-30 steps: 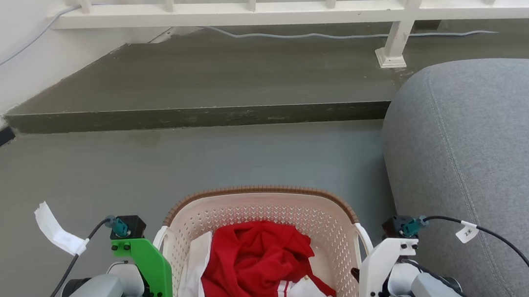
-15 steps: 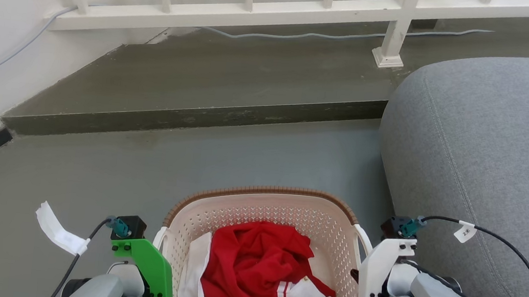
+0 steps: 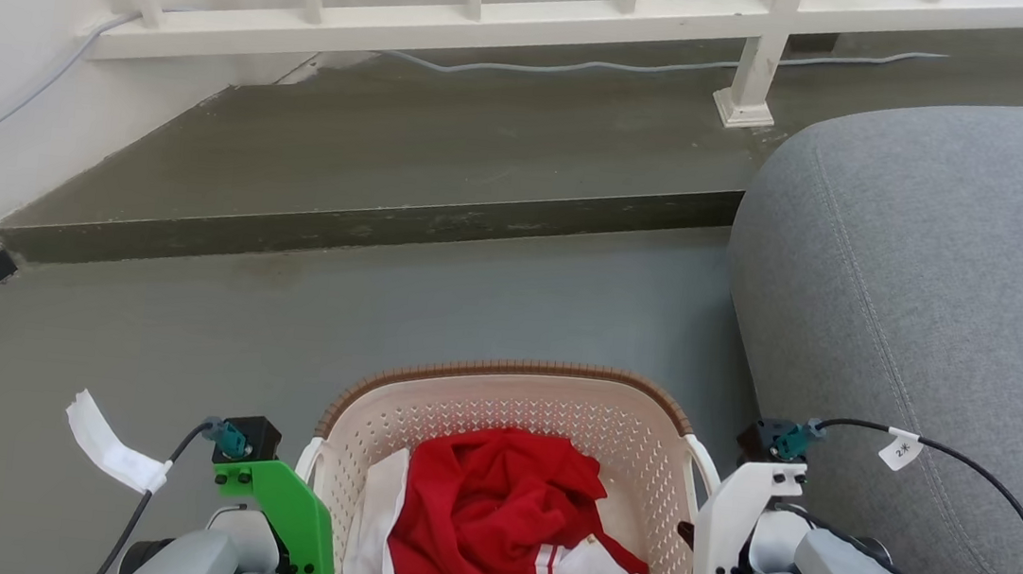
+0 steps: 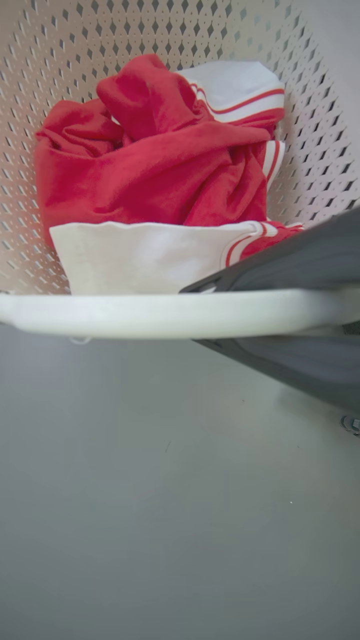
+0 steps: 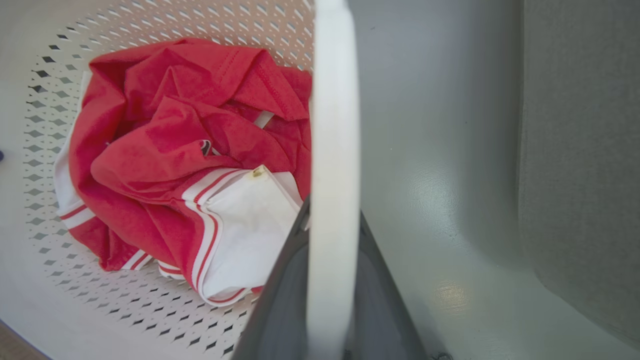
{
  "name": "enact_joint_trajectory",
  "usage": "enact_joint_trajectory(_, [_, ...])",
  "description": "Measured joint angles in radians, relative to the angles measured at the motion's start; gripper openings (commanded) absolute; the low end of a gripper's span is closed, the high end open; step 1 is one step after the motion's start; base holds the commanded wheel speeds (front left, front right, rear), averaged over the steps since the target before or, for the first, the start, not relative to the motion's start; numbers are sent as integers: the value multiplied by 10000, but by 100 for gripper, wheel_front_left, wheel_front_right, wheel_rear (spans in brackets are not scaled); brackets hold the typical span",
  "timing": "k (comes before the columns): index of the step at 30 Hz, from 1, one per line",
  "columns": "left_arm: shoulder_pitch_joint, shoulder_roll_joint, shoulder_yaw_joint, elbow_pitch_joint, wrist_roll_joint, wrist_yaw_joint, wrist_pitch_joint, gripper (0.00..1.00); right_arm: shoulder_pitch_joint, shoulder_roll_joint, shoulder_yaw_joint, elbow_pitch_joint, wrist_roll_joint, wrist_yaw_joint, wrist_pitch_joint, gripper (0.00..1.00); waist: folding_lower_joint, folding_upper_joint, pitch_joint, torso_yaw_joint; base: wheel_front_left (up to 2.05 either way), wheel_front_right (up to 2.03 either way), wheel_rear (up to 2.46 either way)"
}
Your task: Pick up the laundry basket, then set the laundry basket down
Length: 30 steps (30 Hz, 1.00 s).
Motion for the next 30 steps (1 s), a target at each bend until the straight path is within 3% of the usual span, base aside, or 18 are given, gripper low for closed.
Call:
enact_joint_trajectory(12, [-62,69,4,-290,-79,104,-75,0,-269,-35,8,12,54,0,-61,0,0,0,495,-67,0,0,0])
enact_joint_trajectory(30, [-1853,134,54,-629,56,267,-984,0,-1870,-222,-364,-173,42,-249,-1089,0,1,0,2758,-121,0,0,0])
